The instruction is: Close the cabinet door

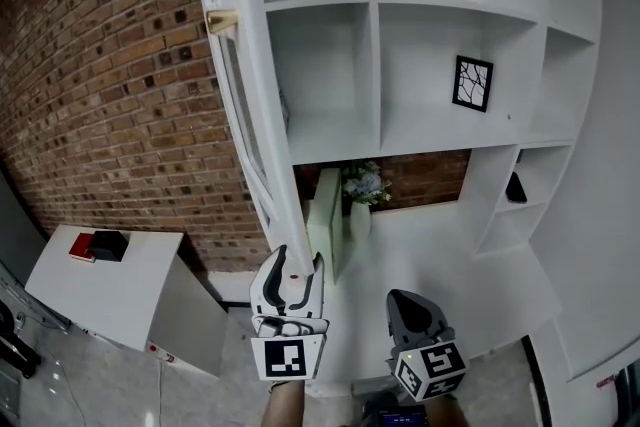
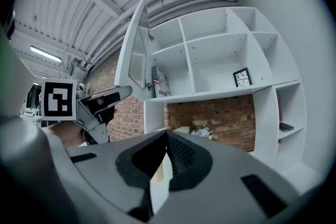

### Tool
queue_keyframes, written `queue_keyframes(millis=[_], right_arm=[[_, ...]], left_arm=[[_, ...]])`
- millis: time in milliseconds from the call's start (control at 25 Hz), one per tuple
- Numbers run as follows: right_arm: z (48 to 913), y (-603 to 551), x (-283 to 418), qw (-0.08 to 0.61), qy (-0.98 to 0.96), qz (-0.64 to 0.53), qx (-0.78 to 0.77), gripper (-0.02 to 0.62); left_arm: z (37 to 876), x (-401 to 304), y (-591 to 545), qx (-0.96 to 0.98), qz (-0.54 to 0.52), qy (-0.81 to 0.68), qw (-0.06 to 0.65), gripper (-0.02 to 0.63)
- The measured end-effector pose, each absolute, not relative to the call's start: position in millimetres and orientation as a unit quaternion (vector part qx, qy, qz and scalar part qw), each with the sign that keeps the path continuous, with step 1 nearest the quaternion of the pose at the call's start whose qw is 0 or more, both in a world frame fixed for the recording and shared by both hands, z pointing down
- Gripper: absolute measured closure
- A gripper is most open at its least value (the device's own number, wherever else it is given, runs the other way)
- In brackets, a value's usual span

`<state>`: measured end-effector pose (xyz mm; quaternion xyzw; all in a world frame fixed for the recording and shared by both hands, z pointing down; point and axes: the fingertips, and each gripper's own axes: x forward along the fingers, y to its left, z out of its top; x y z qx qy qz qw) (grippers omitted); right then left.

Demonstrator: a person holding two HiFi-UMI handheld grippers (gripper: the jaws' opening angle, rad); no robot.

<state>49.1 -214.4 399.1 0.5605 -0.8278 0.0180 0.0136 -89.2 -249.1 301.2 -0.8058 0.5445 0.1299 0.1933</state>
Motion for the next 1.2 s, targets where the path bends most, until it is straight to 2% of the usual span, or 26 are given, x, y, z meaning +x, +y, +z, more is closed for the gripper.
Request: queue_keyframes(millis=[1200], right_arm=[[401, -239, 101, 0.013, -0.804, 0.025, 0.594, 0.589]], left_arm=[[299, -19, -297, -0.81, 0.069, 0.523, 0.255, 0.394]])
